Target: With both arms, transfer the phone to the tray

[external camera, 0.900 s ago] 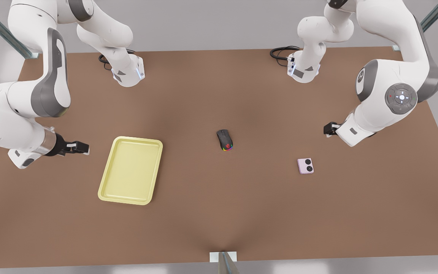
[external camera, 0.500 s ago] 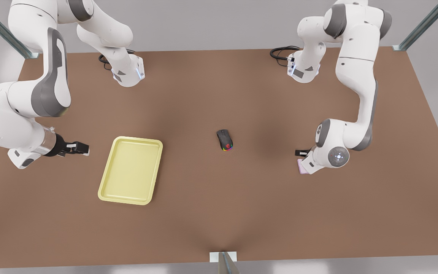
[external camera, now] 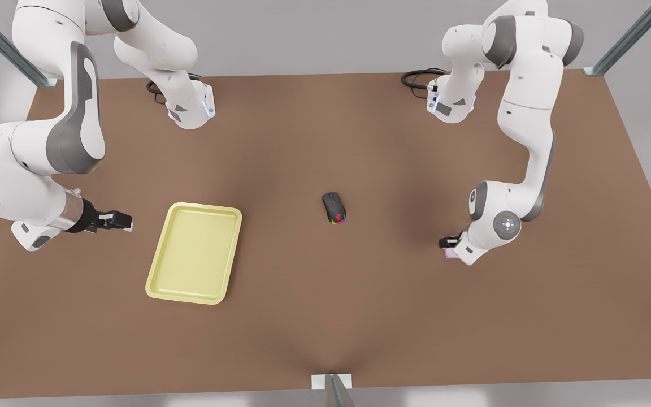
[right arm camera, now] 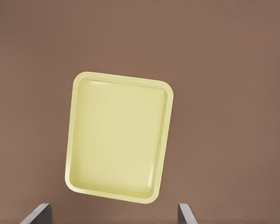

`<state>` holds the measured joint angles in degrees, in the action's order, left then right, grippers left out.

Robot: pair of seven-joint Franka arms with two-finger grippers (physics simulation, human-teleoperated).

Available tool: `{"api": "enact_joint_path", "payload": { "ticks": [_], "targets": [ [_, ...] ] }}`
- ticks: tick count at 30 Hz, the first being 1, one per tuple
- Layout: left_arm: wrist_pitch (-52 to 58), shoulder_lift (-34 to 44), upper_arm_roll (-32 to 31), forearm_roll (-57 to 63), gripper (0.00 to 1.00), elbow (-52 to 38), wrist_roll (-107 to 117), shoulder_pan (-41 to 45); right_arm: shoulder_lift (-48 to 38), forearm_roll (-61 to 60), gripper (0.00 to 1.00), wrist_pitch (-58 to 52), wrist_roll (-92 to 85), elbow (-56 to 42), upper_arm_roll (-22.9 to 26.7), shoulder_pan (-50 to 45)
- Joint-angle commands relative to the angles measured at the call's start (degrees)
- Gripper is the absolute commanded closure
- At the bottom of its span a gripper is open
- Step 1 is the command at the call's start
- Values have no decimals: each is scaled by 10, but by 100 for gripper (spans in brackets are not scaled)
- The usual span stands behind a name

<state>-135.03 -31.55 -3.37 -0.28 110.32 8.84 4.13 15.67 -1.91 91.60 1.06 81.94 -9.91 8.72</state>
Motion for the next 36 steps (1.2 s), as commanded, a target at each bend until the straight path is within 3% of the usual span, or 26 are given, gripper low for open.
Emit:
{"api": "enact_joint_path", "payload": {
  "ticks": [1,27,29,36],
  "targets": [
    [-29,-1,6,1,0,0,51,-1,0,-1,0,0,-1,0,0,0],
    [-23,-32,6,2,0,1,46,7,0,-1,0,-4,-3,1,0,2],
    [-24,-32,6,2,27,0,48,7,0,-1,0,-4,-3,1,0,2],
    [-24,-36,6,2,25,-1,49,13,0,-1,0,-5,-2,1,0,2]
  ]
}}
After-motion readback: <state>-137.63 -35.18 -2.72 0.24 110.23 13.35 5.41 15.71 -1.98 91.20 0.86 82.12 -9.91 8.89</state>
